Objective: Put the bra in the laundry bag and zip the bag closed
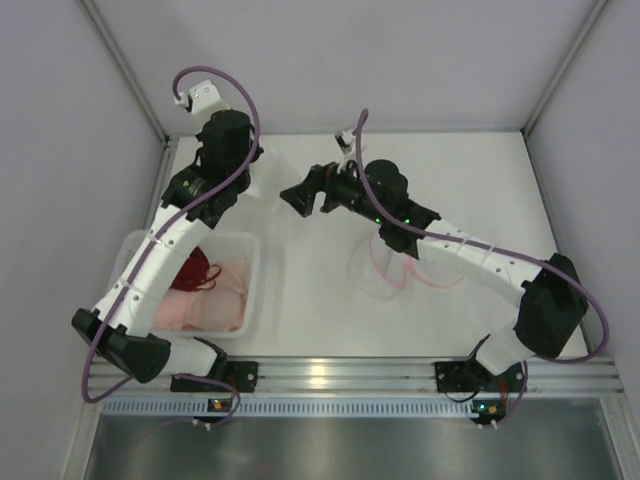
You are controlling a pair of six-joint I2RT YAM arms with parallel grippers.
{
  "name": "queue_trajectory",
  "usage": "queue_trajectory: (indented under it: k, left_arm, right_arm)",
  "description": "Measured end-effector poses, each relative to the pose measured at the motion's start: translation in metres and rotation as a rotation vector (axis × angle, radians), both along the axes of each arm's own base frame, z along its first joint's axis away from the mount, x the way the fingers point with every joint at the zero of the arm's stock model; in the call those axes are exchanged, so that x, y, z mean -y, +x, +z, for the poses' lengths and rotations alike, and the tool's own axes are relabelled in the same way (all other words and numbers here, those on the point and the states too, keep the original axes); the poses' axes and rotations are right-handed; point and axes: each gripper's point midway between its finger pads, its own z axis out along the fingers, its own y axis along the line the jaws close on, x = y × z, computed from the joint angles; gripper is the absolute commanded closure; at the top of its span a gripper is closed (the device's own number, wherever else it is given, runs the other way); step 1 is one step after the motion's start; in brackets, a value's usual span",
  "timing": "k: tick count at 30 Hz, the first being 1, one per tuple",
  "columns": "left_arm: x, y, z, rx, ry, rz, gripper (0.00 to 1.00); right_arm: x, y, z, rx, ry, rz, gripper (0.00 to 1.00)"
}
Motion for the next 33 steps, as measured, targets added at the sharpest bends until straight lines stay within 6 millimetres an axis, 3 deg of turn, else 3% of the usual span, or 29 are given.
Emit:
queue_trajectory:
  k: [5,10,19,22,28,33]
  left_arm:
    - [-0.007,0.002,-0.002,0.002,-0.001,0.050,1.00]
    - [-0.009,0.002,-0.013,-0.011,-0.019,0.081,1.00]
    - [-0.009,0.003,-0.013,-0.007,-0.033,0.089,1.00]
    - [-0.008,0.003,-0.014,-0.008,-0.033,0.089,1.00]
    - [-0.007,0.006,-0.019,-0.018,-0.029,0.091,1.00]
    - [-0.008,0.006,-0.018,-0.014,-0.038,0.103,1.00]
  right_arm:
    - [-0.004,0.003,0.011,-0.060,0.054,-0.040,0.01]
    - [-0.017,-0.006,0.016,-0.055,0.073,-0.025,0.00]
    - [-0.043,-0.010,-0.010,-0.053,0.043,0.023,0.01]
    - [-0.047,-0.010,-0.010,-0.050,0.045,0.022,0.01]
    - [-0.060,-0.010,0.013,-0.025,0.072,-0.040,0.00]
    - [-0.065,-0.016,0.014,0.008,0.058,-0.089,0.01]
